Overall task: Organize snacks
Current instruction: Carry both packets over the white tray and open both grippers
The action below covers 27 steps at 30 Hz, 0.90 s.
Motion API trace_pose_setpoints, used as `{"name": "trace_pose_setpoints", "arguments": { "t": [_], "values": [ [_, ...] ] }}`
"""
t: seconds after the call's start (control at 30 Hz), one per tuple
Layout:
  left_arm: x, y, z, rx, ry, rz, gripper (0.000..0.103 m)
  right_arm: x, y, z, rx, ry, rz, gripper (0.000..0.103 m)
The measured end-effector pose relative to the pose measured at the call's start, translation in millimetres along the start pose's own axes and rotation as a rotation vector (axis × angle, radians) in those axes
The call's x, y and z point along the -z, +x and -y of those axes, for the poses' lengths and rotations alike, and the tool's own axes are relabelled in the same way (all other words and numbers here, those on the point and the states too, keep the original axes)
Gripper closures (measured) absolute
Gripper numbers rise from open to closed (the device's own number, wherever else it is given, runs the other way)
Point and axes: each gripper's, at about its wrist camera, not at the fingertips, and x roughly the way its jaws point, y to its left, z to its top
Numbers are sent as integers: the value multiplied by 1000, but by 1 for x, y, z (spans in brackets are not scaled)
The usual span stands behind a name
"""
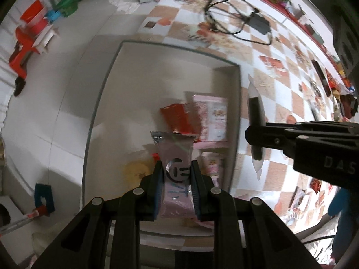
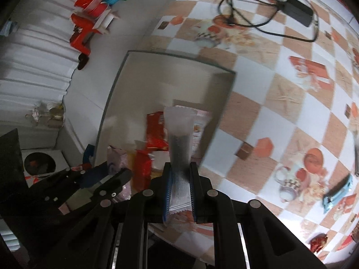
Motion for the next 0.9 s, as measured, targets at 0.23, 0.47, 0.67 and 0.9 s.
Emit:
{"name": "trace_pose_setpoints", "arguments": {
  "t": [0.23,0.47,0.67,0.9],
  "values": [
    [0,15,-16,-16,-44,-35,78,-12,21,-15,-10,-4,-28,88],
    [-8,22,-27,-19,-77,-39,78,-33,31,-22,0,-7,-25,88],
    [-9,33,-33,-42,-102,-59,50,-43,49,-20,13,9,-56,78],
    [2,37,-32,-56,-89,-72,28,-22,66,-8,16,37,-107,27]
  ]
}}
